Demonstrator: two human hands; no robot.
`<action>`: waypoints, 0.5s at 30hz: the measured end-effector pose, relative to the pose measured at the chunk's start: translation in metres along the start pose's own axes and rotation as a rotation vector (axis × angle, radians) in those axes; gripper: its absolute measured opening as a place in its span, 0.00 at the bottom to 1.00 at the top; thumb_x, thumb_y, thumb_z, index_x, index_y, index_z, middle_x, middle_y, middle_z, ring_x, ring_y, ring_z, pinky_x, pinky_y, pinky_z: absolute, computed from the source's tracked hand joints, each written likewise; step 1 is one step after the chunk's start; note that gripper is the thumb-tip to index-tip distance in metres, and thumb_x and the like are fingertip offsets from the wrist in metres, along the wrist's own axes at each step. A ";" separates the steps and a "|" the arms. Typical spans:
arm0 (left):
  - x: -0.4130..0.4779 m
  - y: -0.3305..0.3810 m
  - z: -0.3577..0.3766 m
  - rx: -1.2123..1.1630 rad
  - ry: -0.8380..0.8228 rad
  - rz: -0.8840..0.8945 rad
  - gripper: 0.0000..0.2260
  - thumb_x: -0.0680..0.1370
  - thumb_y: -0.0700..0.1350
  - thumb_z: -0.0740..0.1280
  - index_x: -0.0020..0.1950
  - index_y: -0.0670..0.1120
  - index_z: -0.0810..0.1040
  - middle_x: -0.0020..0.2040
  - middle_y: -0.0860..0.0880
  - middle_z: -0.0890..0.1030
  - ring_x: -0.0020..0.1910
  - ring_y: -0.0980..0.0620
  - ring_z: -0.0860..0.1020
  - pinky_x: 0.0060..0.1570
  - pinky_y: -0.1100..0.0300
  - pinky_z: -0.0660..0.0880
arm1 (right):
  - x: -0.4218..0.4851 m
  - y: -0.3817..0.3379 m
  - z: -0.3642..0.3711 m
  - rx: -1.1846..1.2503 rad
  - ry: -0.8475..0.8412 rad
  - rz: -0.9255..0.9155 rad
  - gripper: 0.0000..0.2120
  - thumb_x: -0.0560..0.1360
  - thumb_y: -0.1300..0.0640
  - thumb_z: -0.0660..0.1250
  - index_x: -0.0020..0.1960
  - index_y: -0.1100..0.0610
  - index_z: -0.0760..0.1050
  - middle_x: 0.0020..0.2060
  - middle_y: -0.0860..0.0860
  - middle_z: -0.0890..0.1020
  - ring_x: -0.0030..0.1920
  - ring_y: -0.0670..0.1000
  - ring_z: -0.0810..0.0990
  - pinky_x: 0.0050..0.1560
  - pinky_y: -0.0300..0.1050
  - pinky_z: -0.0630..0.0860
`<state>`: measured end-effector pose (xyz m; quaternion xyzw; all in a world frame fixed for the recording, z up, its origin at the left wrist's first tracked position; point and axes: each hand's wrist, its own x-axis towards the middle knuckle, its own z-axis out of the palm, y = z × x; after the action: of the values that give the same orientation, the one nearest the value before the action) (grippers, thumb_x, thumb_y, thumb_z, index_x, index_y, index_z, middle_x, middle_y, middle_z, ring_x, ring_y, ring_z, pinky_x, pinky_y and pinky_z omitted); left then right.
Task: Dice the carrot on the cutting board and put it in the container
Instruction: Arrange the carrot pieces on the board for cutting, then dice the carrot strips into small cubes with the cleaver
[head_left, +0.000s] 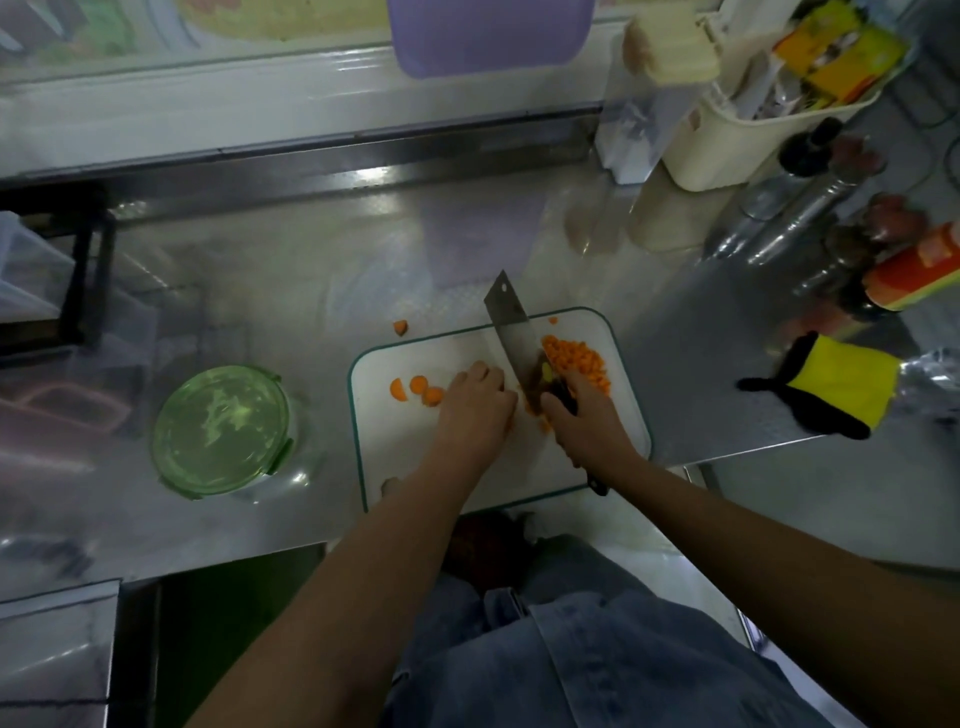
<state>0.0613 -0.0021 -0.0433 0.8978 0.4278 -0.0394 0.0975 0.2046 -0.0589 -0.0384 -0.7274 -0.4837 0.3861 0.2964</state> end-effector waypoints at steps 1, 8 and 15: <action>0.002 0.000 0.001 0.015 -0.012 -0.007 0.10 0.77 0.43 0.62 0.54 0.45 0.80 0.54 0.45 0.75 0.58 0.44 0.69 0.52 0.54 0.65 | 0.000 0.000 0.000 0.000 -0.003 0.001 0.04 0.79 0.56 0.61 0.52 0.56 0.71 0.30 0.48 0.73 0.24 0.42 0.72 0.23 0.36 0.67; 0.012 -0.015 -0.004 -0.020 0.022 -0.127 0.11 0.78 0.46 0.60 0.55 0.44 0.78 0.55 0.45 0.76 0.58 0.45 0.69 0.52 0.55 0.65 | 0.001 -0.004 -0.001 0.024 -0.015 0.010 0.04 0.79 0.56 0.61 0.50 0.57 0.70 0.29 0.51 0.74 0.22 0.42 0.71 0.21 0.37 0.68; 0.011 -0.036 -0.007 -0.050 -0.017 -0.272 0.09 0.76 0.43 0.64 0.50 0.47 0.83 0.47 0.46 0.80 0.53 0.45 0.72 0.47 0.55 0.69 | -0.001 -0.003 0.005 -0.084 -0.077 -0.025 0.07 0.79 0.55 0.60 0.51 0.59 0.70 0.30 0.54 0.74 0.25 0.46 0.72 0.28 0.46 0.72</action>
<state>0.0398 0.0300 -0.0432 0.8285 0.5453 -0.0494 0.1171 0.1989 -0.0582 -0.0382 -0.7177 -0.5195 0.3894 0.2518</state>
